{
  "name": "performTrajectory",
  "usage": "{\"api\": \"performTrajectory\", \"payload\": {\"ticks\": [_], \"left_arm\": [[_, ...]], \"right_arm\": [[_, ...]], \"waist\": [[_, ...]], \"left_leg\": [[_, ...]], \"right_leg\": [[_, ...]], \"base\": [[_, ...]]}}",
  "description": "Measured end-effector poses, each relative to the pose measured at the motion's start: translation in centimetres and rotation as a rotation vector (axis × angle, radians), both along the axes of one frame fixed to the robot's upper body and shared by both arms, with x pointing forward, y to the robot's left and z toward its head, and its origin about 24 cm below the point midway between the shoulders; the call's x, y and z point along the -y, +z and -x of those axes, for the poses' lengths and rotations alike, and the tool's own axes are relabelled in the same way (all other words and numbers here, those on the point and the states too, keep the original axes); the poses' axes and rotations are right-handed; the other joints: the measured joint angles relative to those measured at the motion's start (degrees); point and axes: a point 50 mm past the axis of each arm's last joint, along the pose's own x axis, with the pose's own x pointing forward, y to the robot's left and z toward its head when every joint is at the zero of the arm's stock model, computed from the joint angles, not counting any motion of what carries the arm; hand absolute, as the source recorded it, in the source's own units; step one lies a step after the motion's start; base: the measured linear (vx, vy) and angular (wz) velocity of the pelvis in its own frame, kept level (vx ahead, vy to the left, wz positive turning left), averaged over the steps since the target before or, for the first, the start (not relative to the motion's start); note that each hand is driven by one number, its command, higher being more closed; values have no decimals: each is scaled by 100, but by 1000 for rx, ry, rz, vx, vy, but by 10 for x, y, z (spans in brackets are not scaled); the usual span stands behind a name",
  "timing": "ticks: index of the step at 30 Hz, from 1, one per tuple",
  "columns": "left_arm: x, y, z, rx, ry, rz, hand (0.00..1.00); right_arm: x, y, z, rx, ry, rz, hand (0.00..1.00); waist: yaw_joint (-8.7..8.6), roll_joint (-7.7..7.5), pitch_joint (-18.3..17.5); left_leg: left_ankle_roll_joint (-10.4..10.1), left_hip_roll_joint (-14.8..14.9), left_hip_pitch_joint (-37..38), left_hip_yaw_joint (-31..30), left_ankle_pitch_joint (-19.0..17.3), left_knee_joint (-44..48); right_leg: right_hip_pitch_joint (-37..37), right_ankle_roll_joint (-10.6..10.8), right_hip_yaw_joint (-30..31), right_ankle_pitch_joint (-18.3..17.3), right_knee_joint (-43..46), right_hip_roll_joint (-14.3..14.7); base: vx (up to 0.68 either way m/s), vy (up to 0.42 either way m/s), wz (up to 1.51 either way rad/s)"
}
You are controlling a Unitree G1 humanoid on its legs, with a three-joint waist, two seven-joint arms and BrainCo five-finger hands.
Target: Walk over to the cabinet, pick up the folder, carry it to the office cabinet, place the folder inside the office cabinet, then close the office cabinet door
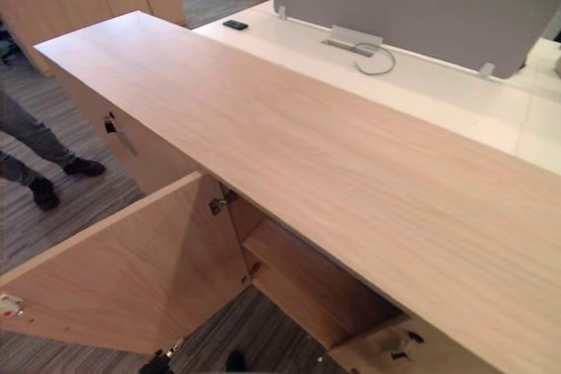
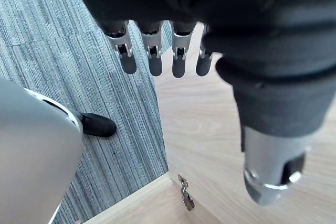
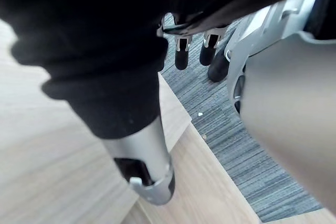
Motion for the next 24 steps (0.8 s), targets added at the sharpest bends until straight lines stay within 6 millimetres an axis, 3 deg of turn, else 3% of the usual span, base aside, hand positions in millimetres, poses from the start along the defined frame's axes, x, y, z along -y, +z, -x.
{"api": "performTrajectory", "payload": {"ticks": [4, 7, 8, 9, 10, 11, 13, 16, 18, 20, 24], "left_arm": [[-2, 2, -4, 12, -29, -14, 0], [0, 1, -4, 11, -41, -15, 0], [-1, 2, -6, 17, -43, -20, 0], [-3, 4, -11, 37, -47, -29, 0], [-4, 5, -11, 40, -49, -33, 0], [-5, 5, -11, 41, -47, -36, 0], [-5, 6, -13, 47, -48, -38, 0], [-6, 6, -14, 55, -44, -43, 0], [-4, 6, -12, 51, -39, -36, 0], [-1, 4, -11, 41, -46, -30, 0], [-1, 4, -11, 37, -64, -36, 0]], "right_arm": [[-1, 0, -1, 6, -35, -7, 0], [-1, 0, 0, 6, -29, -8, 0], [-2, 1, -1, 17, -17, -3, 0], [-4, 2, -4, 37, 16, 5, 0], [-6, 2, -7, 49, 39, 6, 0], [-7, 3, -11, 63, 55, 8, 0], [-9, 3, -11, 62, 77, 6, 0], [-10, 1, 7, 15, 65, -9, 0], [-9, 1, 10, 6, 64, -8, 0], [-6, 1, 15, -11, 67, -13, 0], [-8, 0, 25, -42, 61, -25, 0]], "waist": [[-8, -69, 45], [-131, -20, 122], [-169, -11, 162], [-139, 0, 194], [-107, -27, 203], [-69, -43, 204], [-72, -41, 194], [-17, -95, 148], [20, -80, 90], [14, -31, 67], [16, -39, 36]], "left_leg": [[41, -162, 2, -351, 6, -1], [140, -265, 46, -790, 27, 19], [168, -227, 77, -928, 36, 38], [175, -211, 69, -1052, 36, 36], [175, -193, 59, -1119, 37, 35], [174, -162, 47, -1197, 42, 35], [135, -83, 40, -1370, 64, 32], [61, -94, -14, -1480, 5, 1], [4, -21, -19, -1394, -18, 0], [-136, 94, -11, -1366, 54, 1], [-210, 98, -76, -1489, 148, 2]], "right_leg": [[132, -92, -281, -53, 127, -93], [13, -230, -342, -134, 1016, -226], [-230, -298, -81, -198, 1588, -273], [-535, -334, 631, -281, 2118, -194], [-659, -244, 1140, -339, 2199, -86], [-718, -120, 1328, -425, 2068, -27], [-727, -78, 1246, -432, 1607, 35], [-780, 52, 996, -153, 982, 102], [-709, 154, 975, -203, 699, 135], [-689, 151, 890, -199, 636, 259], [-558, 151, 653, -196, 528, 293]], "base": [[41, 18, 51], [81, 78, 77], [82, 92, 75], [59, 67, 66], [52, 75, 48], [13, 17, 40], [-18, -69, 42], [-33, -185, 27], [-25, -216, -13], [-32, -181, -2], [37, -92, 30]]}}
